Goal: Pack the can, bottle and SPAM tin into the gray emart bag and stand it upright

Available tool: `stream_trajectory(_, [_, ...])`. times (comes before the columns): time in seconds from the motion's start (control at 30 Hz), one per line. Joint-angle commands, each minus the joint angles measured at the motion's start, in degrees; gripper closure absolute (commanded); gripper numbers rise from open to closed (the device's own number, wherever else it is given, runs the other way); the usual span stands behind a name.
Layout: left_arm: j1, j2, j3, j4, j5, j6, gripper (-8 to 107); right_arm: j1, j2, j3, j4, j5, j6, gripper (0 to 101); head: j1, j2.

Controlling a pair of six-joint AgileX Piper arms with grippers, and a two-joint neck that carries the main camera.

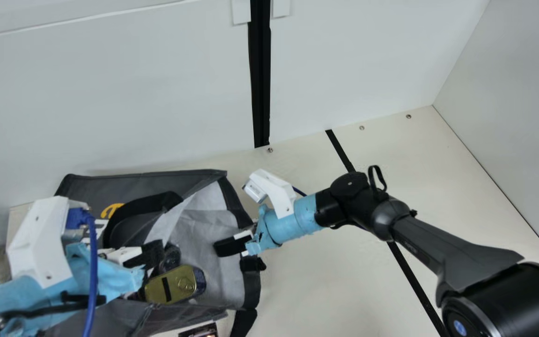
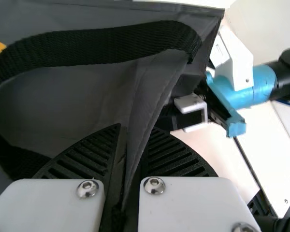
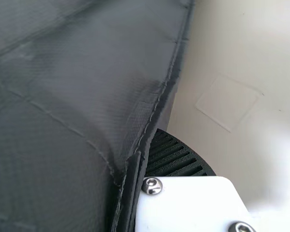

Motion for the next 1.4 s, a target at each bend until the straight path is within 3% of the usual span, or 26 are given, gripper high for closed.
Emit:
stream_trajectory(0.0, [-0.52,0.63,-0.55,-1.11,-0.44,0.65,107,-1.01,-1.2,0.31,-0.12,1.13,0.07,101,-1.3,-0.05])
stream_trajectory(0.33, [-3.04,4.04,-3.95,-5.35,-4.26,3.03,107,-6.57,-7.25,2.04,-1.06,7.21,1.35,101,-1.3,-0.05])
stream_trajectory(0.8, [-6.19,7.27,-9.0,-8.07,-9.41,4.46,107,-5.66,-14.83,4.61,3.07,7.21,4.7,101,-1.3,-0.05])
stream_trajectory(1.37, [-4.79,5.0,-10.53,-11.92,-7.87,10.48,107,-8.9,-25.03,3.81,6.07,7.21,13.06,101,-1.3,-0.05])
